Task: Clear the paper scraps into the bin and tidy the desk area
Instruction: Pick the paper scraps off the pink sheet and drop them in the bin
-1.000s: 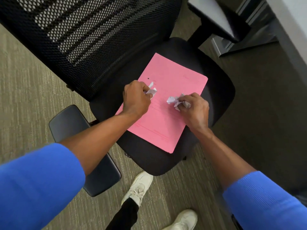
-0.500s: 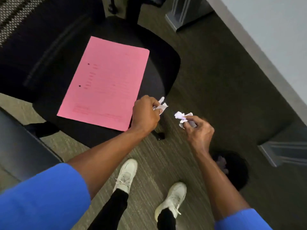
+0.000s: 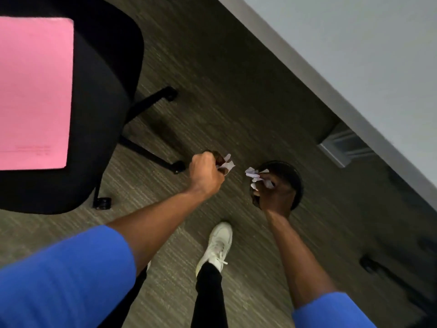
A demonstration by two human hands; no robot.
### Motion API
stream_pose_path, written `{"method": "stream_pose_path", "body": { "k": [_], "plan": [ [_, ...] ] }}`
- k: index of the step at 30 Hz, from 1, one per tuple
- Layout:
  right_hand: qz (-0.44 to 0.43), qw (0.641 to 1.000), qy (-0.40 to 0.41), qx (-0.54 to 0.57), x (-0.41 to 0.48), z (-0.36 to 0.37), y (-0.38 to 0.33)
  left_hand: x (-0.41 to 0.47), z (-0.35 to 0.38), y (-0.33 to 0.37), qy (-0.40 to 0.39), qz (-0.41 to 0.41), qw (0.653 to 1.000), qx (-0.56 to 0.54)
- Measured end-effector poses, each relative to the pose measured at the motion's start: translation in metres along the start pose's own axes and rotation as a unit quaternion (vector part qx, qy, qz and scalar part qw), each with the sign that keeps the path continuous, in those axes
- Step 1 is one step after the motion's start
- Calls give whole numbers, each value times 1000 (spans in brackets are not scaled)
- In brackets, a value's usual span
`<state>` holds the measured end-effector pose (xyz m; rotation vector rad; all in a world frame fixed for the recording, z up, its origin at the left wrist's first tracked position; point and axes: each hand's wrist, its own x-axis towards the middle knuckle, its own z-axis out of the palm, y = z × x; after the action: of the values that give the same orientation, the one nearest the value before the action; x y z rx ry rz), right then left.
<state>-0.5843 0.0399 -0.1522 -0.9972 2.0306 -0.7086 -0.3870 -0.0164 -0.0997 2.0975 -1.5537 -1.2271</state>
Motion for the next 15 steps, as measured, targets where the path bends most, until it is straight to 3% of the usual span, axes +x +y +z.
{"method": "stream_pose_path", "body": {
  "k": [4, 9, 15],
  "plan": [
    [17, 998, 36, 41, 8, -25, 42, -4, 50, 13, -30, -17, 998, -54],
    [42, 996, 75, 24, 20, -50, 78, -3, 110, 28, -67, 0, 997, 34],
    [43, 994, 89, -40, 38, -73, 104, -5, 175, 34, -100, 14, 994, 35]
  ]
}}
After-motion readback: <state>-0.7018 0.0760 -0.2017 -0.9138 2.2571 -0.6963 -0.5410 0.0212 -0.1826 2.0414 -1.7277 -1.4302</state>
